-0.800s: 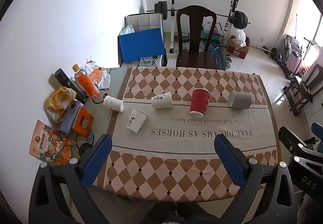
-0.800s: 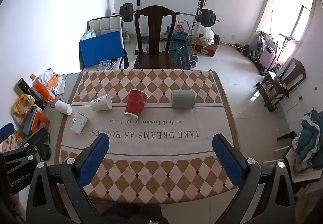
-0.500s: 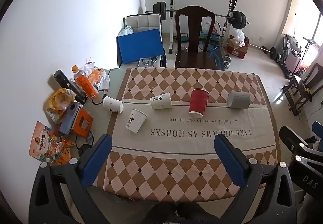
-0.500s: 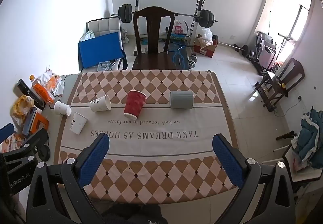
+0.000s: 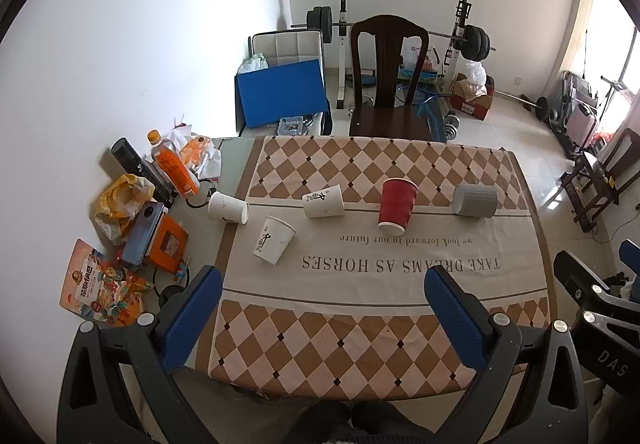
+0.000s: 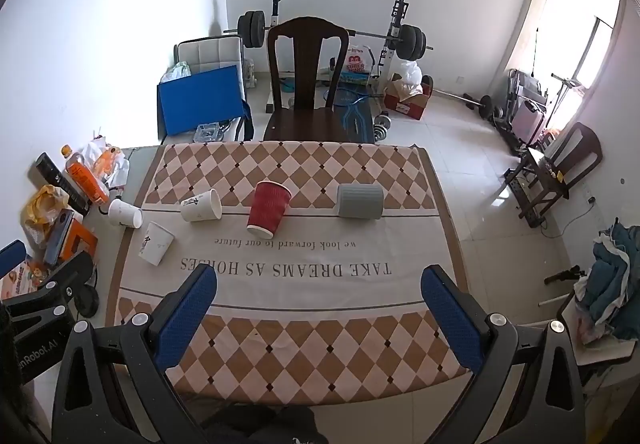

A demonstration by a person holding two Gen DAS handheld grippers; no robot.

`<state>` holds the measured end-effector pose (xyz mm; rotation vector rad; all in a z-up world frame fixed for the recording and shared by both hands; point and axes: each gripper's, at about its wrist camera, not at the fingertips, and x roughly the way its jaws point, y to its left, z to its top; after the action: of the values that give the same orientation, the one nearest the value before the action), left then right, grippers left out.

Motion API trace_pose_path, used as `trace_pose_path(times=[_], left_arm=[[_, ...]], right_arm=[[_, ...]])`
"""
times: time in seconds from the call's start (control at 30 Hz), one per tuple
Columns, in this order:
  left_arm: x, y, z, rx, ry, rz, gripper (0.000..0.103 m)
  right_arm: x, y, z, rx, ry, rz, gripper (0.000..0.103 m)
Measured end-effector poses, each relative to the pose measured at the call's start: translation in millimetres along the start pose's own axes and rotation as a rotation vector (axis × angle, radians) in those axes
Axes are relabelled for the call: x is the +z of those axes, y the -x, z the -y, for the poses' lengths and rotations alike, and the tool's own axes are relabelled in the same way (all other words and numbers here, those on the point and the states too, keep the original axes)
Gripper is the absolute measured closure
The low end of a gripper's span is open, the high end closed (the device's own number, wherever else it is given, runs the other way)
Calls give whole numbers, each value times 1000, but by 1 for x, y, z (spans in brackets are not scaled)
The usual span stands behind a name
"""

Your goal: Flip cup upright

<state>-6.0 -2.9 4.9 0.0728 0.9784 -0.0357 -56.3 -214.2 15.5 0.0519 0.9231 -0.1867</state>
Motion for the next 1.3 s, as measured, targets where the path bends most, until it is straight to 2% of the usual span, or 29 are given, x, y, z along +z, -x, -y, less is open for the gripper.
trace_pose_path(times=[0.4,1.3], left_arm=[[1,6,-7,-14,2,2,0],[4,12,-5,-16,5,12,0]], right_arm=[[4,17,-3,4,-3,3,0],[1,15,-3,9,-7,12,0]])
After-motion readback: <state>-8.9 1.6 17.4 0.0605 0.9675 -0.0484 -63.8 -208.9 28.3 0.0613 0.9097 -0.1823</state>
